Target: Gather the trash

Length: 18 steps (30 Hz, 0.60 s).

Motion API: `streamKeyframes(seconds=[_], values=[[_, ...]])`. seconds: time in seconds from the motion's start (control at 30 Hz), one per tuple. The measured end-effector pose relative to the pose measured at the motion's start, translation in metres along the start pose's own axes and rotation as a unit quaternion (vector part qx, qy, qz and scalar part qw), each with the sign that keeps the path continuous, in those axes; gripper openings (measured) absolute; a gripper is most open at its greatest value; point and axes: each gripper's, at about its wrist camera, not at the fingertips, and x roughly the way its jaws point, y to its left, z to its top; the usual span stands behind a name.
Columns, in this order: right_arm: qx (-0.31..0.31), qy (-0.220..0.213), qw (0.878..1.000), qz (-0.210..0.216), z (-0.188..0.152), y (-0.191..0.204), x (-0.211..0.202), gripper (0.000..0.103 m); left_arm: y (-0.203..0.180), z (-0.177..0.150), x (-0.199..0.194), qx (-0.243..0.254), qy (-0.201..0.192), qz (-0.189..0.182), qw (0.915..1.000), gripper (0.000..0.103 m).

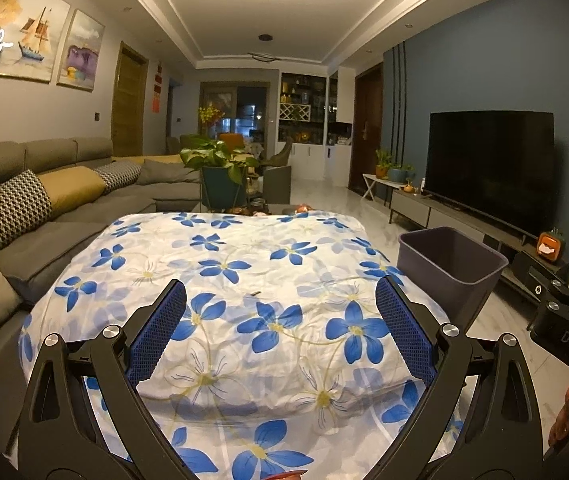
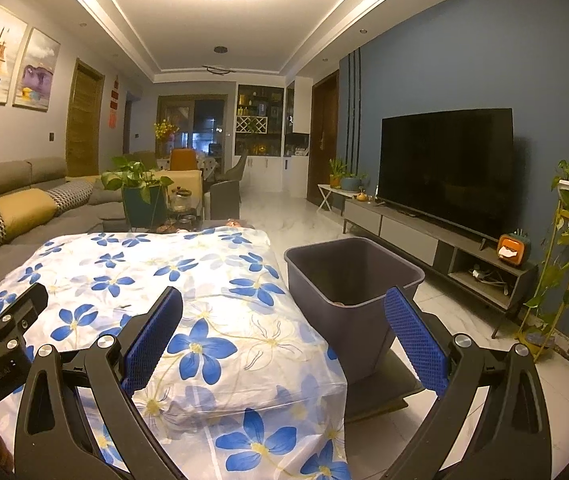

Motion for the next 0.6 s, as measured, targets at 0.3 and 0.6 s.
streamKeyframes(seconds=[0.3,0.6], values=[[0.006,-0.009,1.0,-0.008,0.001,-0.0025,-0.0054,0.097,-0.0014,-0.0004,-0.0015,0.0,-0.001,-0.008,1.0,0.094],[0.008,-0.011,1.0,-0.008,0.0026,-0.0034,-0.0079,0.097,-0.0014,-0.0005,-0.0016,0.001,-0.003,-0.009,1.0,0.094]])
